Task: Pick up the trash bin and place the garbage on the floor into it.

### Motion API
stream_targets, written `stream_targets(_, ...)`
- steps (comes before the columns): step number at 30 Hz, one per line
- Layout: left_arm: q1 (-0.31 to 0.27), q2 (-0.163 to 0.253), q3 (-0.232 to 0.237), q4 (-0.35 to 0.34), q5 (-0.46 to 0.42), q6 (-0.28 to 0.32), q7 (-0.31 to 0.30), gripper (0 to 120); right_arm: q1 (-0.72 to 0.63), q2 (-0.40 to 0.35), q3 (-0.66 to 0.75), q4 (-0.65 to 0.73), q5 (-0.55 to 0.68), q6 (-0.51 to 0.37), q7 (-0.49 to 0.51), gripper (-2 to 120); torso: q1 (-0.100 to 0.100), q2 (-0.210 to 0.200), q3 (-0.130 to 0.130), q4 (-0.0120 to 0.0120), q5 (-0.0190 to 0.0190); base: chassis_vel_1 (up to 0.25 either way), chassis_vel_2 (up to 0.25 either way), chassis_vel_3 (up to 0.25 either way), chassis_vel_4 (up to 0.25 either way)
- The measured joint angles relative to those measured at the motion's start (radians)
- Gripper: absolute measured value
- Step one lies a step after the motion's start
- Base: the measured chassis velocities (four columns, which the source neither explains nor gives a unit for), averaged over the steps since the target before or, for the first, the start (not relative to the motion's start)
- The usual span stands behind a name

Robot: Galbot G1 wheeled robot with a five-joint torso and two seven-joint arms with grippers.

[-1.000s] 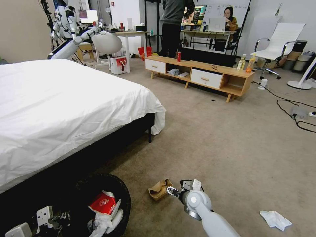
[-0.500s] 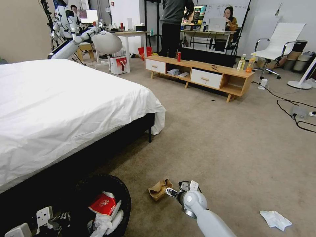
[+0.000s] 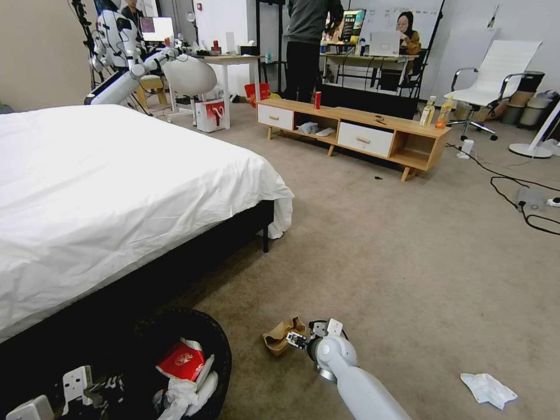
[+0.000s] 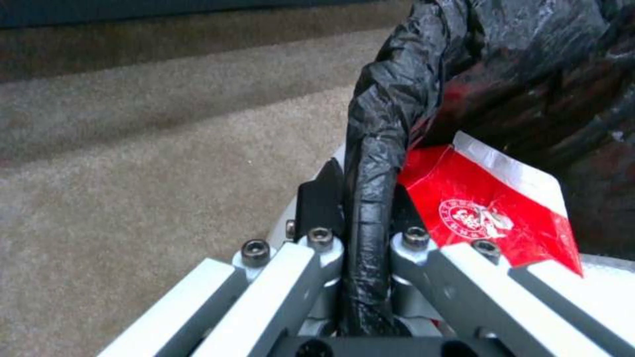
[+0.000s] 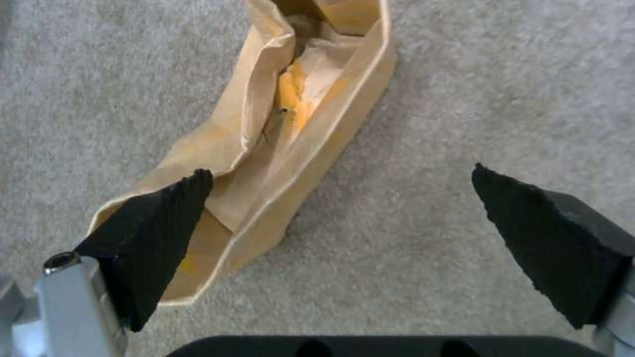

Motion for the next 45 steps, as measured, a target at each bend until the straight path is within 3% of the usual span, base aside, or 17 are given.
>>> stream_targets(31, 0.017, 0.003, 0.002, -0.011, 0.001, -0.003, 0.005, 3, 0.094, 0.105, 0.022, -0.234, -0.101, 0.042, -0.167, 98, 0.000, 0.000, 0.000, 0.0000, -0.0001, 0.000, 0.000, 0.000, 0.000)
stream_targets(37, 0.016, 0.001, 0.002, -0.011, 0.002, -0.004, 0.007, 3, 0.097, 0.107, 0.028, -0.259, -0.114, 0.048, -0.185, 85, 0.000, 0.000, 0.000, 0.0000, -0.0001, 0.000, 0.000, 0.000, 0.000)
stream_targets(41, 0.017, 0.000, 0.002, -0.009, 0.004, -0.006, 0.008, 3, 0.096, 0.107, 0.029, -0.264, -0.122, 0.052, -0.193, 64, 0.000, 0.000, 0.000, 0.0000, -0.0001, 0.000, 0.000, 0.000, 0.000)
stream_targets(45, 0.018, -0.001, 0.002, -0.008, 0.004, -0.007, 0.008, 3, 0.097, 0.108, 0.029, -0.265, -0.126, 0.053, -0.196, 54, 0.000, 0.000, 0.000, 0.0000, -0.0001, 0.000, 0.000, 0.000, 0.000)
